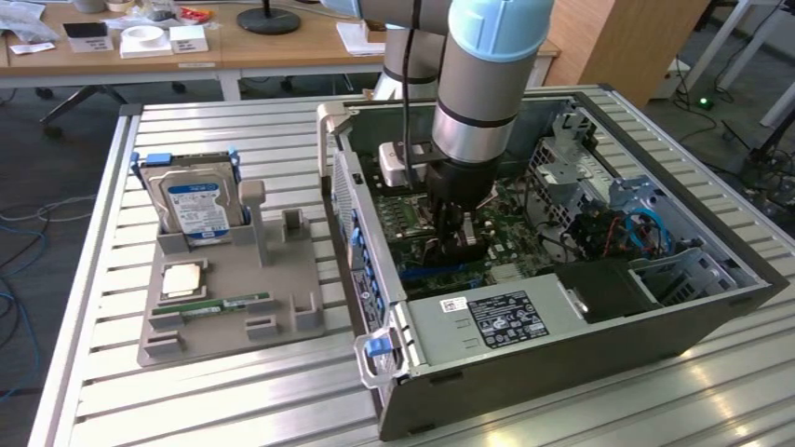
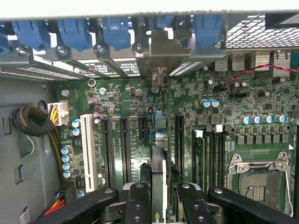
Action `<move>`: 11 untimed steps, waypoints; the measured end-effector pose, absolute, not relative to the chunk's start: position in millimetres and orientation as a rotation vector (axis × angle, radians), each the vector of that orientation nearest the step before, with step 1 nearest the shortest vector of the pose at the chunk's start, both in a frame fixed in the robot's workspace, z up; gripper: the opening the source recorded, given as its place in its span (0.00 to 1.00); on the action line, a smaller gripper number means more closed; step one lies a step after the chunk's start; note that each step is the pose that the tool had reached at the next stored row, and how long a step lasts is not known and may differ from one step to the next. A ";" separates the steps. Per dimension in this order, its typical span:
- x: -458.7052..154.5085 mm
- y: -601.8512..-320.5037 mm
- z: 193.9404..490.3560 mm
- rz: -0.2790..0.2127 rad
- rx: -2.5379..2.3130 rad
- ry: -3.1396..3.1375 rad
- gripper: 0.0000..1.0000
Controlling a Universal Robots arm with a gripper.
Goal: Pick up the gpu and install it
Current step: 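Insert the gpu into the slot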
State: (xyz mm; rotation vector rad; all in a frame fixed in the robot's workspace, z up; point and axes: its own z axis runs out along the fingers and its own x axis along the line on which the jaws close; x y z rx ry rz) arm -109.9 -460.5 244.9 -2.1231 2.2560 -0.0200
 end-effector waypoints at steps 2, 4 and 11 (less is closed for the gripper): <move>-109.9 -460.4 245.0 -0.020 -2.123 2.256 0.26; -109.9 -460.5 245.3 -0.018 -2.122 2.255 0.26; -110.0 -460.6 244.9 -0.017 -2.122 2.255 0.26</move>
